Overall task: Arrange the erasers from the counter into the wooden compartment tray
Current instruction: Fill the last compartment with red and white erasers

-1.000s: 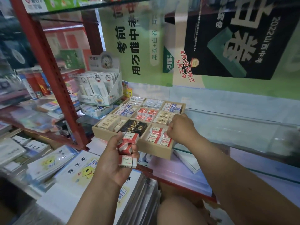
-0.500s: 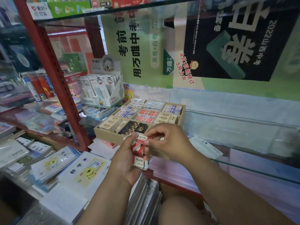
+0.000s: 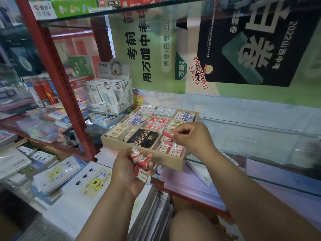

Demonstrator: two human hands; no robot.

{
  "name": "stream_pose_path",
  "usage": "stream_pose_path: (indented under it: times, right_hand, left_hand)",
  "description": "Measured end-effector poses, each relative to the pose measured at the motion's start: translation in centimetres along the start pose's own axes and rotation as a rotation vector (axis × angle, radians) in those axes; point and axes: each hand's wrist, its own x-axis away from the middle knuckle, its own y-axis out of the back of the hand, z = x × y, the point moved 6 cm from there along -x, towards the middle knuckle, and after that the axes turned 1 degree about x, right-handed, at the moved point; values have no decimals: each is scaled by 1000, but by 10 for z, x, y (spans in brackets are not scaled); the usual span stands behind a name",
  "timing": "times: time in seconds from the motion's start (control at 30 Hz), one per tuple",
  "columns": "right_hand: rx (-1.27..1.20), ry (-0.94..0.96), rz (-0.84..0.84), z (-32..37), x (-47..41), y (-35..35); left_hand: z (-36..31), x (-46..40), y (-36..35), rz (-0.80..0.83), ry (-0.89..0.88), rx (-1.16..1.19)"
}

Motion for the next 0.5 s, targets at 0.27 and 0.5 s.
stream_pose_path:
  times: [0.27,0.5]
  right_hand:
    - [403,-1,245,-27,-26,-39]
    - [568,-2,231,-38,-37,-51]
  left_hand:
    - [-1,2,0,33,-14,16]
    - [-1,-2,2,96,-9,-39]
